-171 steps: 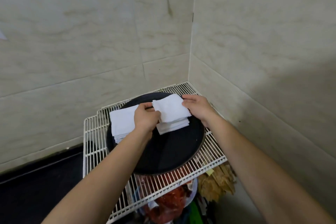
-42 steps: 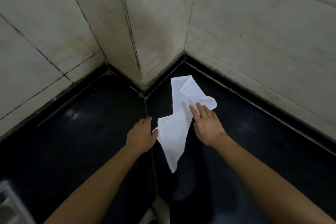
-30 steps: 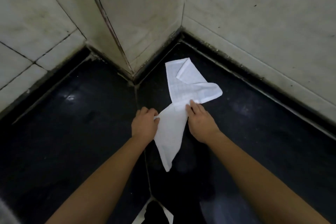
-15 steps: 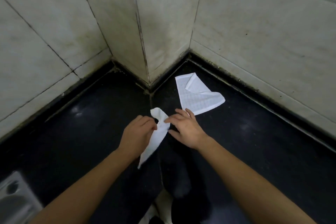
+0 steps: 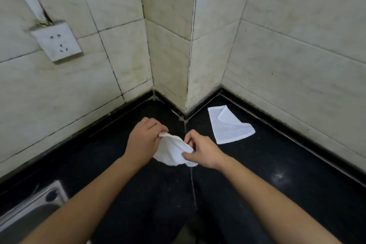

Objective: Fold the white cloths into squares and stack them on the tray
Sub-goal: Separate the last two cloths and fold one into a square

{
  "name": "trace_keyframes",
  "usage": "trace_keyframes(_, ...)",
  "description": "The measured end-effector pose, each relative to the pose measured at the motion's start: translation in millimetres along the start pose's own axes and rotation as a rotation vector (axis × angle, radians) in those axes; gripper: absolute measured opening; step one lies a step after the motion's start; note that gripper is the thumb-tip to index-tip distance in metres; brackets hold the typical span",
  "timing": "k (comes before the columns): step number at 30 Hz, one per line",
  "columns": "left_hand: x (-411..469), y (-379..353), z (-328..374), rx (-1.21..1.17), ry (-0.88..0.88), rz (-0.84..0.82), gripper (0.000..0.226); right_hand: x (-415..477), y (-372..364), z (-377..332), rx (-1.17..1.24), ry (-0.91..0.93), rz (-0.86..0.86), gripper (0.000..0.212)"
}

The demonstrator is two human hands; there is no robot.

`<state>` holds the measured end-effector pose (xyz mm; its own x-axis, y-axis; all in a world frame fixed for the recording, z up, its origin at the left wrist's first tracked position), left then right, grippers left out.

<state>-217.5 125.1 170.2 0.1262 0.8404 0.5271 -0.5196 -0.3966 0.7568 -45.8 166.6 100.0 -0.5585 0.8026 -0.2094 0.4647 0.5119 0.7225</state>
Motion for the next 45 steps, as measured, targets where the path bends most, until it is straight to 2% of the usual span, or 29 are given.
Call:
trace_keyframes(3, -7, 9, -4, -0.013, 0.023, 0.007, 0.018, -7, -2, -4, 0.086, 0.005, -0.008, 0.024)
trace_keyframes(7, -14, 16, -16, -0.087, 0.134, -0.030, 0.016, -16, 6, -6, 0.071, -0.021, 0.001, 0.032)
trace_keyframes(11, -10, 27, -25, -0.252, 0.362, 0.010, 0.021, -26, 21, -2, -0.048, -0.045, 0.004, 0.059)
trace_keyframes(13, -7, 33, -27, -0.302, 0.422, 0.050, 0.022, -34, 29, -2, -0.071, -0.053, 0.022, 0.072)
trace_keyframes(18, -3, 40, -33, -0.358, 0.533, 0.108, 0.024, -48, 49, 7, 0.147, -0.107, 0.080, 0.045)
trace_keyframes(22, -9, 34, -40, -0.408, 0.605, -0.016, 0.017, -54, 64, 20, 0.302, -0.132, 0.151, 0.021)
trace_keyframes(26, -19, 27, -46, -0.454, 0.643, -0.084, 0.013, -49, 66, 37, 0.522, -0.196, 0.162, 0.032)
trace_keyframes(29, -22, 17, -53, -0.477, 0.701, -0.128, 0.008, -44, 64, 42, 0.693, -0.241, 0.210, 0.019)
trace_keyframes(32, -21, 8, -58, -0.508, 0.745, -0.126, 0.008, -35, 71, 50, 0.600, -0.285, 0.353, 0.011)
trace_keyframes(35, -12, 7, -63, -0.516, 0.780, -0.039, 0.010, -23, 83, 57, 0.434, -0.298, 0.491, 0.010)
trace_keyframes(38, 0, 11, -66, -0.525, 0.761, 0.079, 0.011, -17, 99, 50, 0.348, -0.240, 0.575, 0.014)
trace_keyframes(40, 4, 16, -62, -0.444, 0.691, 0.107, 0.011, -18, 105, 44, 0.324, -0.188, 0.602, 0.013)
trace_keyframes(43, -13, 17, -46, -0.183, 0.491, 0.079, 0.012, -26, 87, 52, 0.253, -0.152, 0.550, 0.007)
trace_keyframes(45, -39, 1, -39, 0.016, 0.341, -0.018, 0.014, -35, 59, 71, 0.179, -0.164, 0.474, 0.008)
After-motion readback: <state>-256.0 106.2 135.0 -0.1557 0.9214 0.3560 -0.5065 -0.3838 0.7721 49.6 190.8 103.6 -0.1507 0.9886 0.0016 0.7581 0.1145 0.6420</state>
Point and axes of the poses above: each hand's wrist, its own x-axis towards the middle knuckle, its own y-axis out of the back of the hand, z = x × y, the point moved 8 cm from there along x, towards the middle knuckle, and after that the axes turned 5 degrees about -x, right-handed, at the moved point
